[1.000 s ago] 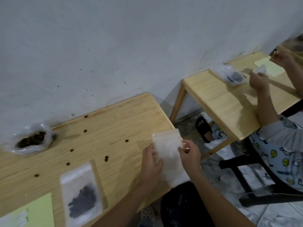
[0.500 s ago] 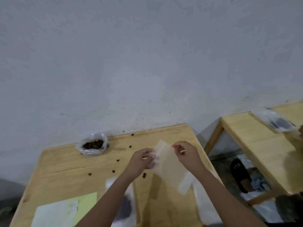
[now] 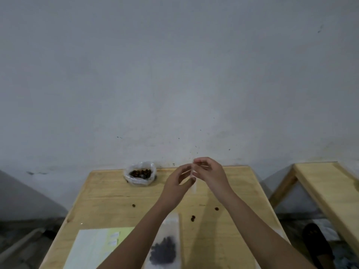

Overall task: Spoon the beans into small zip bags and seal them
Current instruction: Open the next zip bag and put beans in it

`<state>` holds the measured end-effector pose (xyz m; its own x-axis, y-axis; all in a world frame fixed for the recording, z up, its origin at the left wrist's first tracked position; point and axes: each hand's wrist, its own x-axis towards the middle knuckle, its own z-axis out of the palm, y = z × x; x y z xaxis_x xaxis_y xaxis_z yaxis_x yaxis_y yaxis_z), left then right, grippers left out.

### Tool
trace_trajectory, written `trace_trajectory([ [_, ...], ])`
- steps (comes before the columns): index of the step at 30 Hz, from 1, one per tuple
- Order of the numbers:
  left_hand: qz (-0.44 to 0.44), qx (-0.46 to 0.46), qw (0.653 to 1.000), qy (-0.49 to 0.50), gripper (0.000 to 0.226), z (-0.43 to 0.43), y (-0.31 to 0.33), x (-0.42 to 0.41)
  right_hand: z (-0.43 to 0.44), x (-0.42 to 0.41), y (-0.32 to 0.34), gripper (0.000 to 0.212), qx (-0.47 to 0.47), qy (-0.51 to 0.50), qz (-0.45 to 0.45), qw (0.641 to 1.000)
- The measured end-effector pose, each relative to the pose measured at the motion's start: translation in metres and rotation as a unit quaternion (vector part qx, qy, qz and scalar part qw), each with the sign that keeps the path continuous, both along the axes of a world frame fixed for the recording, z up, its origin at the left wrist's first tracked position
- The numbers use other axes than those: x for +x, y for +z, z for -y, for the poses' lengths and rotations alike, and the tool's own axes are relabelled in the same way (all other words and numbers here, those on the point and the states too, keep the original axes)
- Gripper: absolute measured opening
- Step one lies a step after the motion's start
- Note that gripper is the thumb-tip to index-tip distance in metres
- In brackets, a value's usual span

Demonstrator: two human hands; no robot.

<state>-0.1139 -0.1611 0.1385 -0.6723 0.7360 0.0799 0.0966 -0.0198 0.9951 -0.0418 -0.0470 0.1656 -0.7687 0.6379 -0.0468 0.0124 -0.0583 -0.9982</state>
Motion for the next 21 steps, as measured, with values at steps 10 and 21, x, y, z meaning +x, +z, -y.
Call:
trace_trajectory([
  [10, 0.01, 0.03, 0.999, 0.032, 0.038, -0.005, -0.004, 0.012, -0.005, 0.008, 0.006, 0.005, -0.06, -0.008, 0.008, 0.998],
  [21, -0.021, 0.043, 0.998, 0.049, 0.044, -0.005, -0.001, 0.021, -0.009, 0.013, 0.004, 0.006, -0.034, 0.018, 0.001, 0.999],
])
